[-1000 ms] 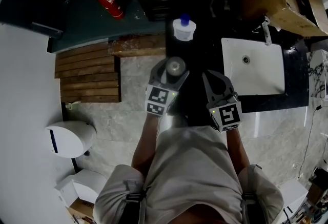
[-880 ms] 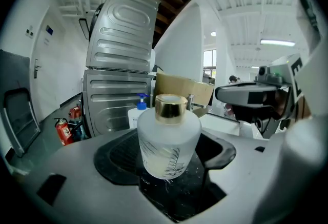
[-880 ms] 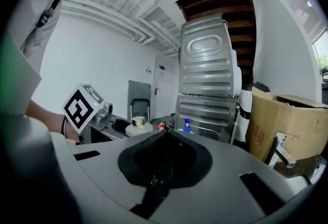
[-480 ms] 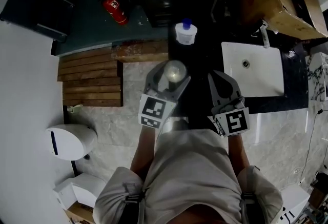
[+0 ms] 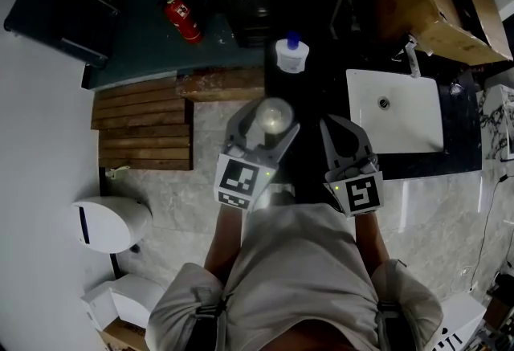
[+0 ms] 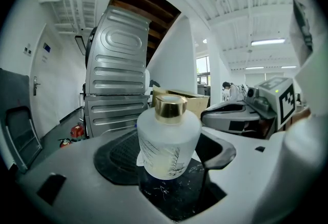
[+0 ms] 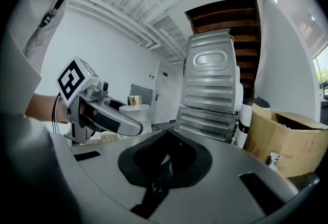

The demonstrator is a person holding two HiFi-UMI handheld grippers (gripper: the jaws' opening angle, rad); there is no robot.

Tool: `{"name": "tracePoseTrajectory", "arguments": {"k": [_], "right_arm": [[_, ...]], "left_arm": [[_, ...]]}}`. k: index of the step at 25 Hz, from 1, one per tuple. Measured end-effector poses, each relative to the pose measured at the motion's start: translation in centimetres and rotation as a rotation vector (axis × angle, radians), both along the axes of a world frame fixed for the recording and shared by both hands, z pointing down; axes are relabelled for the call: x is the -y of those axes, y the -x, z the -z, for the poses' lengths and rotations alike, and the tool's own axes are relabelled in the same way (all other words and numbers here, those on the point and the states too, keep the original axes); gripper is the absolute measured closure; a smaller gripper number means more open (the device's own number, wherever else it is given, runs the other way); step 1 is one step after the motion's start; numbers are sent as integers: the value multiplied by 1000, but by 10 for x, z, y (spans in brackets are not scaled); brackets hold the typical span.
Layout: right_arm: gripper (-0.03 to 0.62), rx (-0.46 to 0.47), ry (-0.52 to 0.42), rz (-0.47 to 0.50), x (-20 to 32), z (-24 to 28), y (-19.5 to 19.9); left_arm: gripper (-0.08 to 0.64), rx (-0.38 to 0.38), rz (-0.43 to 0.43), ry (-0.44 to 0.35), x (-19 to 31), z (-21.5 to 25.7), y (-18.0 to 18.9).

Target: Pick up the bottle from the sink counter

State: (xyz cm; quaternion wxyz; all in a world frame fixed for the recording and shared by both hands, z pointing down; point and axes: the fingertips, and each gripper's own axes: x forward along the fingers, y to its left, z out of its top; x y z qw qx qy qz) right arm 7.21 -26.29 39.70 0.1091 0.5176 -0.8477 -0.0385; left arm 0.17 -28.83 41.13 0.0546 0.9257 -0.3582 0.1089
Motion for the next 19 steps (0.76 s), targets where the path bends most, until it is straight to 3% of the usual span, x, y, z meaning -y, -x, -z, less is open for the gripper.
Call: {"name": "tracePoseTrajectory", "arguments": {"k": [19], "right_arm": [[598, 2, -28, 9, 0, 17, 5]], "left_arm": [[238, -20, -18, -39, -4, 21, 1]]}}
